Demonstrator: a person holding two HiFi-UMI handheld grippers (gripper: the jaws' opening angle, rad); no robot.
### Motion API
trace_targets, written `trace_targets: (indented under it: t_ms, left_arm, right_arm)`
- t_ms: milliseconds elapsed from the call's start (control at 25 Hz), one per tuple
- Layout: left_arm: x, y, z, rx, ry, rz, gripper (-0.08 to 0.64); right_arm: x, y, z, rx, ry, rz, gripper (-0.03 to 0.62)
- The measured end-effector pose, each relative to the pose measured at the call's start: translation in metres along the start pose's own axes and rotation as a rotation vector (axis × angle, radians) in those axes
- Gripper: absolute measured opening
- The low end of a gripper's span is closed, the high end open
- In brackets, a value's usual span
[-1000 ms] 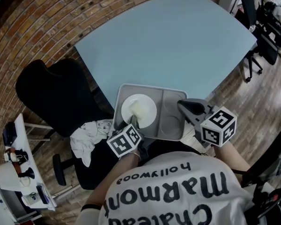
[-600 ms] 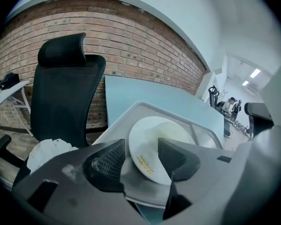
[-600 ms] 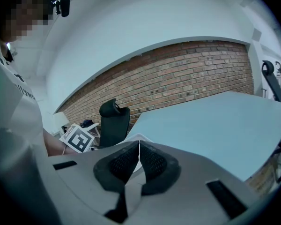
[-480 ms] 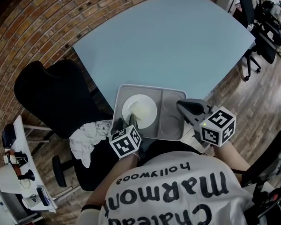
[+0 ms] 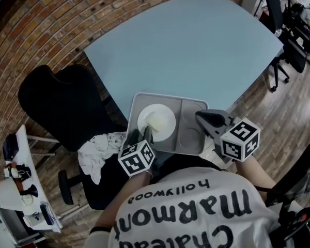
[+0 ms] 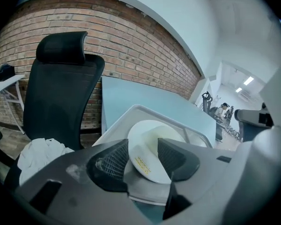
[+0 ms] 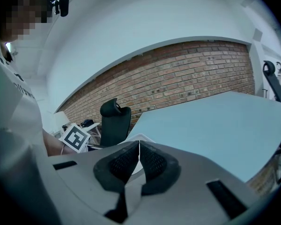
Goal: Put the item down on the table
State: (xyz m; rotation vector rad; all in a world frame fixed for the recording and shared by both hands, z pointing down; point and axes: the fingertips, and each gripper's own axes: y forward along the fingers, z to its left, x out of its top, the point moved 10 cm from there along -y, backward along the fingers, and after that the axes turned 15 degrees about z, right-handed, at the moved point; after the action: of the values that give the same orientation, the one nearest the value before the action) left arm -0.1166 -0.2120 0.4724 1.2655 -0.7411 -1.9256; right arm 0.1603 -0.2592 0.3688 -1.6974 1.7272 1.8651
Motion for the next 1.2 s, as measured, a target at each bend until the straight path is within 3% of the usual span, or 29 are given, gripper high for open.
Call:
trace_targets:
  t_ms: [360,440,560,680,1000,1200]
  left_arm:
    - [-0.01,-0.026,0.024,-0.093,-0.058,-0.014,0.181]
    - [-0.011,-0.038,0.03,-0.156,-0.05,-0.053,0.056]
    - [-0.01,-0.063,0.044,-0.262,-0.014,-0.163,0.021]
    - [-0.009,-0.089,0.056,-0.341,0.045,-0.214,0.015]
    - [-0.019,-0.111,0.049,-0.491,0.211,-0.196,0.008]
    - [-0.023,-0.114,0.05,-0.488,0.257,-0.143,0.008]
  right_arm:
    - [0.003,0.009,0.02,0.035,-0.031,0.003,0.011]
    - [0.003,0.01,0.023,0.039,-0.034,0.004,0.011]
    - [0.0,0.01,0.028,0.041,-0.029,-0.001,0.011]
    - [-0.004,0.012,0.032,0.045,-0.018,0.001,0.011]
    - [-0.019,0.022,0.064,0.063,-0.017,0.033,0.011]
    - [-0.03,0.024,0.08,0.028,0.002,0.045,0.011]
